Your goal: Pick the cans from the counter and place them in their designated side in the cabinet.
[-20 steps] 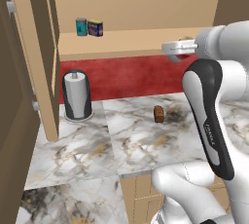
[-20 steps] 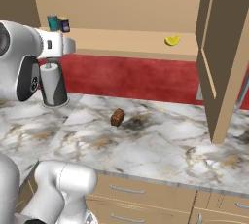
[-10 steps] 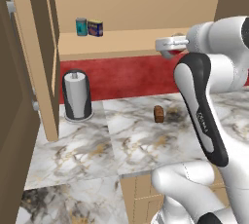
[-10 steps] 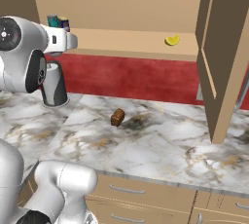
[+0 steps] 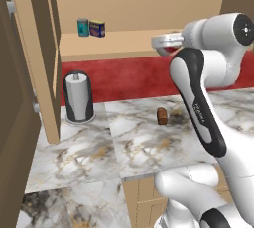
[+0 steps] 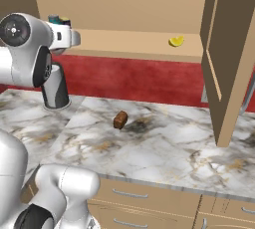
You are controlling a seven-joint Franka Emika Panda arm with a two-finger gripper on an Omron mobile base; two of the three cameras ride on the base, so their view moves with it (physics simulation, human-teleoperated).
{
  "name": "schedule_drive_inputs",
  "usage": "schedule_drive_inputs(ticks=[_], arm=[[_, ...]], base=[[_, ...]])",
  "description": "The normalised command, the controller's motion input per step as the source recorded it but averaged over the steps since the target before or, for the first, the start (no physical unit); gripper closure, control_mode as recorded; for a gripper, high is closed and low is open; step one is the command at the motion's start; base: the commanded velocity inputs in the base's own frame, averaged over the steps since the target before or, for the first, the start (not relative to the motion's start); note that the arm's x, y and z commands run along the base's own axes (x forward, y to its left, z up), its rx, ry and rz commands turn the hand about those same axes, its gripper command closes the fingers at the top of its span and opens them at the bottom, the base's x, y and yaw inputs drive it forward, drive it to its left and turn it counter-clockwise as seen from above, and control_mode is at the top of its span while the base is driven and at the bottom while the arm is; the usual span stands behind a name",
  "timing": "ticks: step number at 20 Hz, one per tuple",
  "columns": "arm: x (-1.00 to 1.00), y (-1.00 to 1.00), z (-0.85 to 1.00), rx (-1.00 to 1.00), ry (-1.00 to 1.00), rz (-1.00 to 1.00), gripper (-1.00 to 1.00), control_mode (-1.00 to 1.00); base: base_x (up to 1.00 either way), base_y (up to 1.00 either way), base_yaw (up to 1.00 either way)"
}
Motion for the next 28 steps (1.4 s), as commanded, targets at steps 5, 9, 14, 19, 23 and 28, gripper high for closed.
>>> schedule_drive_inputs(ticks=[5,9,14,19,23,28], arm=[[0.26,0.0,0.0,0.0,0.0,0.02,1.0,-1.0],[0.27,0.0,0.0,0.0,0.0,0.01,1.0,-1.0],[0.28,0.03,0.0,0.0,0.0,0.0,1.0,-1.0],[0.32,0.08,0.0,0.0,0.0,0.0,1.0,-1.0],[0.35,0.1,0.0,0.0,0.0,0.0,1.0,-1.0],[0.35,0.13,0.0,0.0,0.0,0.0,1.0,-1.0]], base=[[0.0,0.0,0.0],[0.0,0.0,0.0],[0.0,0.0,0.0],[0.0,0.0,0.0],[0.0,0.0,0.0],[0.0,0.0,0.0]])
